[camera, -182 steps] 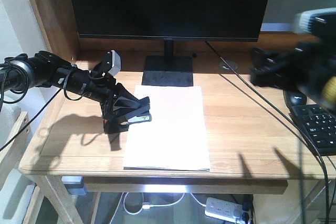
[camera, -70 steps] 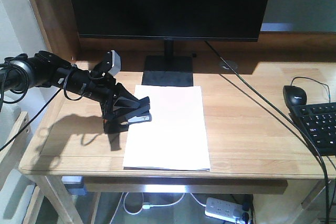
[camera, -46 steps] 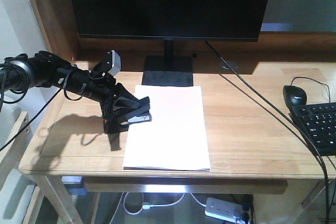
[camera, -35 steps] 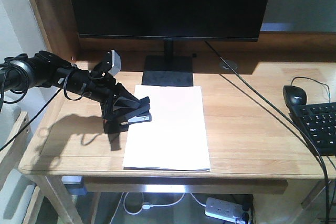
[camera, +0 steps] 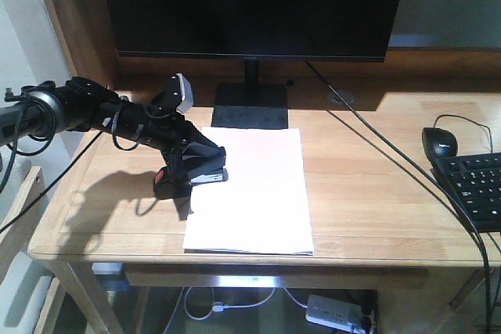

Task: Grab stapler and paper to desk for stapling
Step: 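Slide the stapler with the left gripper onto the paper's edge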

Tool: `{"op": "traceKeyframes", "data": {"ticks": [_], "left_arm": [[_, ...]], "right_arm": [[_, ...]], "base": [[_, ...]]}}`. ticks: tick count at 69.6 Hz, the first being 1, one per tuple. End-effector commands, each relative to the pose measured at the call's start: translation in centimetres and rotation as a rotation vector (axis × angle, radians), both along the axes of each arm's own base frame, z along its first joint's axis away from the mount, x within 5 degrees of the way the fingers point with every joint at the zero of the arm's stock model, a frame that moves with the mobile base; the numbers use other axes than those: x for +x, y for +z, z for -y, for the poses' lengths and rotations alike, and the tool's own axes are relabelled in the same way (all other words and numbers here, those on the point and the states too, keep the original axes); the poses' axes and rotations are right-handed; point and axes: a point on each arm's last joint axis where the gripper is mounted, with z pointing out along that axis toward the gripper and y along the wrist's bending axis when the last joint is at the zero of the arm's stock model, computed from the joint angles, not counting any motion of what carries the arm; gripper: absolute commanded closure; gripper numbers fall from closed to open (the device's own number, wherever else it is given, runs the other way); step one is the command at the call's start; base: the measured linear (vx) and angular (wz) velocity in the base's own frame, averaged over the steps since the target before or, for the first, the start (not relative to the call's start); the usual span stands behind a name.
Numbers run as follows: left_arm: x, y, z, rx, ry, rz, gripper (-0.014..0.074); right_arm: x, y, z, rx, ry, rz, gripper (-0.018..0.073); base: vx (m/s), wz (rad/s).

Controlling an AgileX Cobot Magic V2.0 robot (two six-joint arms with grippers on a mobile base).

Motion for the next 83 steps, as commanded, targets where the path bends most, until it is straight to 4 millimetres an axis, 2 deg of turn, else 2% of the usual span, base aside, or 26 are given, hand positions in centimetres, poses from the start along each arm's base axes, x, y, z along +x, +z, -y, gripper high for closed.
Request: {"op": "traceKeyframes", "data": {"ticks": [1,11,27,83], "left_arm": [[0.0,3.6,0.9,-0.045,-0.002,0.069,0.0603],[-0.2,2.6,1.4,-0.003,-0.021,0.056,0.0603],[0.2,1.0,1.2,0.060,0.045,0.000,0.0603],[0.2,0.8,1.1,0.079,0.042,-0.002,0.0603]], "right_arm": [[0.0,1.1,0.1,-0.063,-0.022,0.049,-0.0018],[0.0,1.1,0.1,-0.063,-0.022,0.049,-0.0018],[0.0,1.1,0.1,-0.063,-0.022,0.049,-0.0018],[0.0,1.1,0.1,-0.063,-0.022,0.049,-0.0018]], "base": [[0.00,0.00],[0.00,0.00],[0.00,0.00],[0.00,0.00]]}}
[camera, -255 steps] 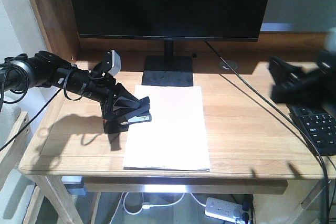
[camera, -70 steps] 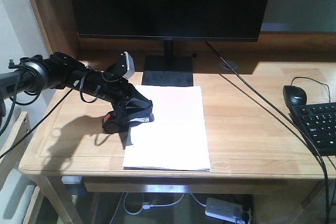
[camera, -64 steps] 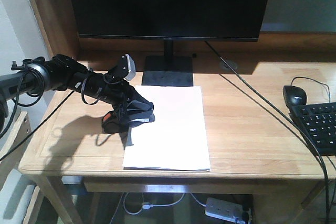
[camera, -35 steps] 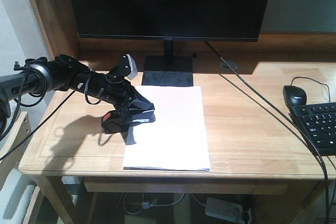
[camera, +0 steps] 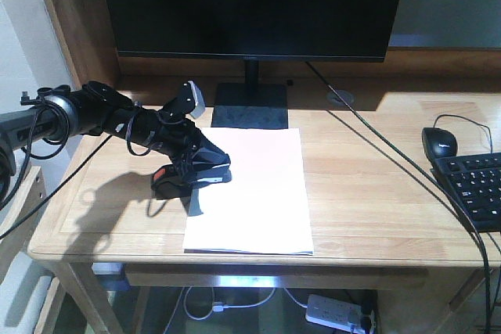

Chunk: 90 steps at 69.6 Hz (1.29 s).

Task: Grab stapler and paper to desk for stapling
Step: 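Slide the stapler with the left gripper onto the paper's edge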

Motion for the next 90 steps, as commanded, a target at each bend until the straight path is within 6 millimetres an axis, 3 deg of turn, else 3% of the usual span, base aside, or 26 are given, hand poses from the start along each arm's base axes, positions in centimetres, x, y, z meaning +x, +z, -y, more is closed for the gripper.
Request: {"op": "traceKeyframes", "data": {"ticks": [1,90], "left_arm": [[0.10,2.31,0.02,0.024,-0.003,0.061,0.0603],[0.12,2.33,0.03,0.022,-0.001,0.062,0.0603]], "right_arm": [[-0.03,1.06,0.14,-0.063,-0.022,0.049,-0.0018],[-0.03,1.06,0.14,-0.060,-0.022,0.048,-0.0018]], "base": [[0.00,0.00],[0.00,0.00]]}}
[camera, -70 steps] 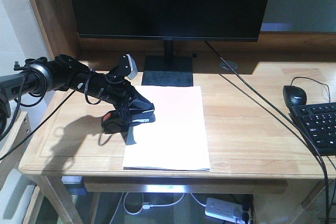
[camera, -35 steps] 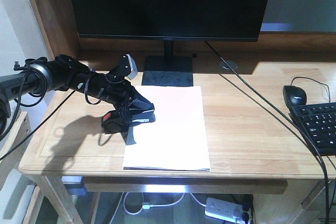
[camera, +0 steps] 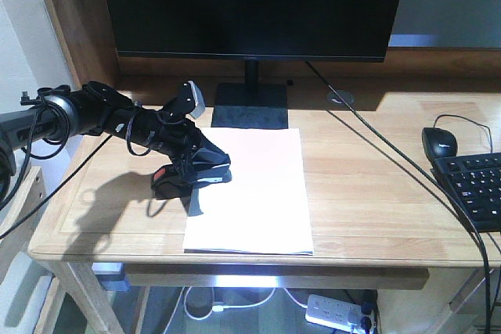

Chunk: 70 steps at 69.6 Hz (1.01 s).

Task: Grab stapler and paper to desk for stapling
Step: 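Slide the stapler with the left gripper onto the paper's edge, then open the left gripper and lift it off the stapler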

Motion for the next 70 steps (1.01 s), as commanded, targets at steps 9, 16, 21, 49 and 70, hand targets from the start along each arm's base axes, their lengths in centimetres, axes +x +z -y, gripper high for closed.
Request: {"op": "traceKeyframes", "data": {"ticks": [9,16,21,49,70], "left_arm": [[0.1,2.4,0.0,0.020,-0.003,0.061,0.0603],[0.0,3.3,0.0,0.013,-0.012,0.071,0.0603],[-0.2,4.5,0.0,0.008,-0.016,0.092,0.0603],[-1.8,13.2,-1.3,0.049,0.174,0.107,0.0603],[-4.9,19.2,-3.8,0.234,0.371,0.074,0.0603]], "right_arm": [[0.0,1.1,0.1,-0.060,-0.022,0.048,-0.0018],[0.0,1.1,0.1,-0.060,-0.022,0.048,-0.0018],[0.0,1.1,0.1,-0.060,-0.022,0.048,-0.0018],[0.0,1.1,0.1,-0.060,-0.022,0.048,-0.0018],[0.0,1.1,0.1,-0.060,-0.022,0.048,-0.0018]], "base": [[0.00,0.00],[0.00,0.00],[0.00,0.00],[0.00,0.00],[0.00,0.00]]}}
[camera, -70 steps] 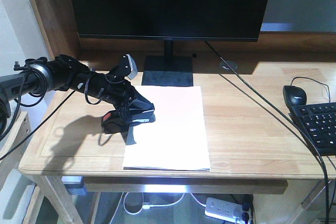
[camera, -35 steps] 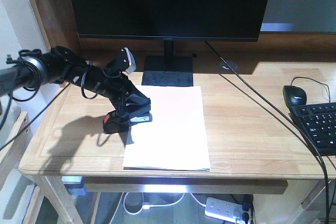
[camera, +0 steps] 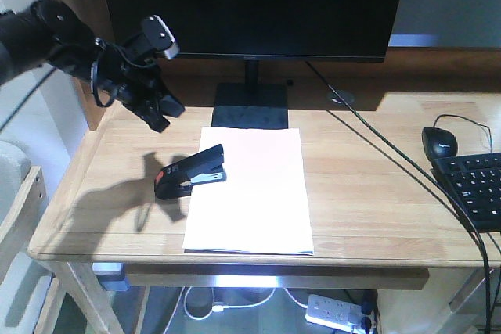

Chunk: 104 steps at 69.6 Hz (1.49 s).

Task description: Grab stapler and paper to desk for stapling

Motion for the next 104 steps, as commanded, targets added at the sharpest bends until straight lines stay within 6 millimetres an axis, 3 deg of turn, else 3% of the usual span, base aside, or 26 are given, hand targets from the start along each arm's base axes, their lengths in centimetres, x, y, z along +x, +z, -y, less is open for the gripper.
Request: {"op": "traceKeyframes", "data": {"ticks": [1,23,46,58,63,76,95,104], "left_arm": [[-1.9,5.6,-0.9,-0.011,0.128,0.052,0.0603],[-6.6,13.1,-3.3,-0.107,0.546,0.027,0.0603],[-12.6,21.4,-5.9,-0.311,0.832,0.259,0.0603],[-16.0,23.9,-6.8,-0.386,0.868,0.350,0.0603],[-17.2,24.1,-7.0,-0.410,0.864,0.384,0.0603],[-20.4,21.6,-7.5,-0.464,0.856,0.438,0.0603],[-26.6,15.6,-8.6,-0.523,0.850,0.525,0.0603],[-29.6,11.9,-9.2,-0.533,0.849,0.543,0.0603]], "right_arm": [[0.0,1.1,0.1,-0.060,-0.022,0.048,-0.0018],[0.0,1.1,0.1,-0.060,-0.022,0.048,-0.0018],[0.0,1.1,0.1,-0.060,-0.022,0.048,-0.0018],[0.0,1.1,0.1,-0.060,-0.022,0.048,-0.0018],[0.0,1.1,0.1,-0.060,-0.022,0.048,-0.0018],[0.0,1.1,0.1,-0.060,-0.022,0.048,-0.0018],[0.0,1.1,0.1,-0.060,-0.022,0.048,-0.0018],[0.0,1.1,0.1,-0.060,-0.022,0.048,-0.0018]], "base": [[0.00,0.00],[0.00,0.00],[0.00,0.00],[0.00,0.00],[0.00,0.00],[0.00,0.00],[0.00,0.00],[0.00,0.00]]}}
